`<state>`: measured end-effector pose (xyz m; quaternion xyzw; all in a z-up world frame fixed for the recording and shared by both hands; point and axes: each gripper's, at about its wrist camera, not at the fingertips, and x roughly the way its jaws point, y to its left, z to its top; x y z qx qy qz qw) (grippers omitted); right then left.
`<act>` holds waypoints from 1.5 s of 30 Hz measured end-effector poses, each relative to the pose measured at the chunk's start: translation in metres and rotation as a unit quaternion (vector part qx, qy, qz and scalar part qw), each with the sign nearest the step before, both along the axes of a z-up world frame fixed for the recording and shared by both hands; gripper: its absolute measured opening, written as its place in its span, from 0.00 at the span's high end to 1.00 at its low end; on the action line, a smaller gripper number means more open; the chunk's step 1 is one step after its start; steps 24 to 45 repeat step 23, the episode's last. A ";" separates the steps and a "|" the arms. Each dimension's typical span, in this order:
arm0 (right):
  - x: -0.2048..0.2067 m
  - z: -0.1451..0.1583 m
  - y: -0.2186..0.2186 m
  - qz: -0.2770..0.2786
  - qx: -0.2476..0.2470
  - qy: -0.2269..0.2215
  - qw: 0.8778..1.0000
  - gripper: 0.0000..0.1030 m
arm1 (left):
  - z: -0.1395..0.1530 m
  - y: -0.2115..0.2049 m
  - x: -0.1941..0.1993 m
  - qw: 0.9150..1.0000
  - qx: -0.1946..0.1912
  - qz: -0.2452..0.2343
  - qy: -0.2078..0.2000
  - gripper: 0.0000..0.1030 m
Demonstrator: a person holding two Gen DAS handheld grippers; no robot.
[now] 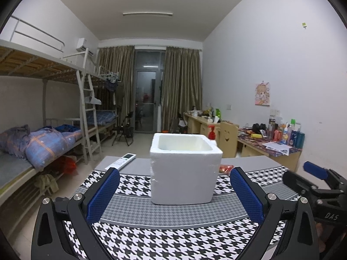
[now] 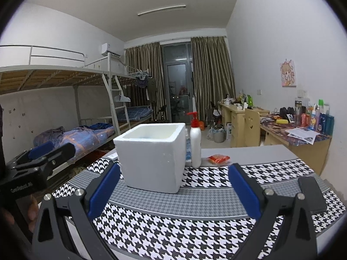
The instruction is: Organize soft objects
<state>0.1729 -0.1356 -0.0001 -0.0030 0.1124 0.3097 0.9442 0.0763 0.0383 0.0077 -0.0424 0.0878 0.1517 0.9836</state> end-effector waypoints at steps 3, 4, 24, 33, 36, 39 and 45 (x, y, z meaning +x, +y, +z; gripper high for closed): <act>-0.001 -0.001 -0.003 -0.006 0.002 -0.002 1.000 0.02 | -0.004 0.000 0.002 1.000 0.000 0.005 0.004 0.01; -0.001 -0.001 -0.004 -0.008 0.001 -0.004 1.000 0.02 | -0.005 0.000 0.002 1.000 0.003 0.006 0.006 0.01; -0.001 -0.006 -0.008 -0.021 -0.008 -0.005 1.000 0.02 | -0.011 -0.004 0.002 1.000 0.016 0.015 0.009 0.01; -0.001 -0.006 -0.008 -0.021 -0.008 -0.005 1.000 0.02 | -0.011 -0.004 0.002 1.000 0.016 0.015 0.009 0.01; -0.001 -0.006 -0.008 -0.021 -0.008 -0.005 1.000 0.02 | -0.011 -0.004 0.002 1.000 0.016 0.015 0.009 0.01; -0.001 -0.006 -0.008 -0.021 -0.008 -0.005 1.000 0.02 | -0.011 -0.004 0.002 1.000 0.016 0.015 0.009 0.01; -0.001 -0.006 -0.008 -0.021 -0.008 -0.005 1.000 0.02 | -0.011 -0.004 0.002 1.000 0.016 0.015 0.009 0.01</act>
